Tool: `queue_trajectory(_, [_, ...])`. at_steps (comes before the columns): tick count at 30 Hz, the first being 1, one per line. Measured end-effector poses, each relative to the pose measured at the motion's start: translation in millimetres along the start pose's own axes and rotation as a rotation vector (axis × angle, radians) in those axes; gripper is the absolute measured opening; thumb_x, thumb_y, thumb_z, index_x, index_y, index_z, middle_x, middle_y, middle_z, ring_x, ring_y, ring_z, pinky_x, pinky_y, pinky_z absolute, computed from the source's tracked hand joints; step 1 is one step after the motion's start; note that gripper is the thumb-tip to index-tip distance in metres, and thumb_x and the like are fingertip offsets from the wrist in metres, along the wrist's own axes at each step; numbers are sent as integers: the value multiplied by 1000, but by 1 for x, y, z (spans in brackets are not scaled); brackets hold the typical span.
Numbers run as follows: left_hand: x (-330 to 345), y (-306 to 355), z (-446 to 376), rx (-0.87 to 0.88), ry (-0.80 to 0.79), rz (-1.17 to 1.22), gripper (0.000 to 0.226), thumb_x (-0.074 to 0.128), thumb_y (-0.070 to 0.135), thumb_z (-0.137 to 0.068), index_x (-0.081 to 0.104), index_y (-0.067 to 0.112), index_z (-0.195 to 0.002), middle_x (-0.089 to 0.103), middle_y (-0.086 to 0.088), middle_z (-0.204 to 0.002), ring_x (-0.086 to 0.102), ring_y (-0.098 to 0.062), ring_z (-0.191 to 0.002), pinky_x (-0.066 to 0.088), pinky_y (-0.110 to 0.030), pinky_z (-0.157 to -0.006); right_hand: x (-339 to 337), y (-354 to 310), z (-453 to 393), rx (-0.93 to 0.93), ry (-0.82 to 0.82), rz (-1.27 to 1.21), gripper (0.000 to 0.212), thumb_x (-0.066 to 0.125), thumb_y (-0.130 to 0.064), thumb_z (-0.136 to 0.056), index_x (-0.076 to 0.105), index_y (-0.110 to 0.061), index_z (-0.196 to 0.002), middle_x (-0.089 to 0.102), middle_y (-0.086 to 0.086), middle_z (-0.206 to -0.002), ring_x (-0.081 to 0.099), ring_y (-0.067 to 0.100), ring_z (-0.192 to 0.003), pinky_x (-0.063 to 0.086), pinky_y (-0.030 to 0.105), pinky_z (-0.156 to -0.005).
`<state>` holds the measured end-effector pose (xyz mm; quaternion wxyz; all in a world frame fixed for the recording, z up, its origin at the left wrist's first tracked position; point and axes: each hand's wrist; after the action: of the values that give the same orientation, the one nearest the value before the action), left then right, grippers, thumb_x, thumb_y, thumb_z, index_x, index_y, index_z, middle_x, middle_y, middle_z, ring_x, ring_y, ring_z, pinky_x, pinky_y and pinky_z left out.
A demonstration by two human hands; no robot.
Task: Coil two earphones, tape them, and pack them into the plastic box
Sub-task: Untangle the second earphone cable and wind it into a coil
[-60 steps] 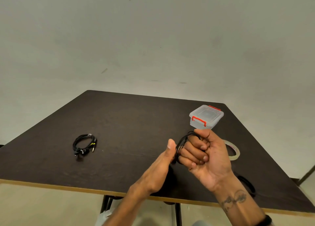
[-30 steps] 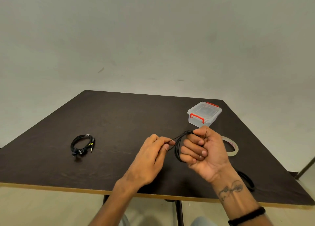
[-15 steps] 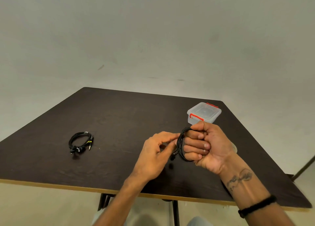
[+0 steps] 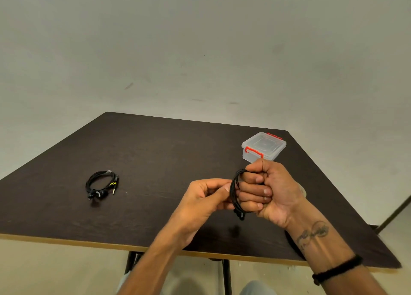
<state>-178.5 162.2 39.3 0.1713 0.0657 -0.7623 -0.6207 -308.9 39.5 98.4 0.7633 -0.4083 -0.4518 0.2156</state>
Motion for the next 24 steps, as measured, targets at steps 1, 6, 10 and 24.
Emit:
queue_trajectory(1, [-1,0,2,-22,1,44,28,54,15,-106,76,6,-119,77,-18,-115,72,-27,-106,59,-41,-97,0,0,0,-4,9,18,40,44,-21,-91,31,-20,-52,23,-4,-35,16,8,-29,10,21,-44])
queue_trajectory(6, [0,0,6,20,80,-116,16,68,20,-98,79,15,-109,80,-6,-103,75,-21,-102,60,-33,-93,6,7,-2,-24,42,123,40,42,-22,-91,32,-20,-53,22,-4,-36,15,9,-31,11,22,-44])
queue_trajectory(10, [0,-4,9,15,123,-257,13,67,25,-100,79,22,-104,79,1,-99,73,-15,-100,58,-34,-95,9,13,-3,-48,86,194,40,42,-21,-92,31,-19,-53,21,-3,-37,15,10,-32,14,22,-43])
queue_trajectory(24, [1,15,19,35,158,-477,7,77,26,-91,72,28,-88,78,5,-86,76,-11,-85,62,-41,-88,22,24,-2,-147,173,303,45,40,-21,-95,32,-18,-50,27,0,-38,20,11,-33,19,25,-43])
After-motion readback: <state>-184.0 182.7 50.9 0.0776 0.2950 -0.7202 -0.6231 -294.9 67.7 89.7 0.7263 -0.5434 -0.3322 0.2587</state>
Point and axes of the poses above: each hand's wrist, its own z-axis away from the middle knuckle, its own x-axis out of the palm, y = z × x
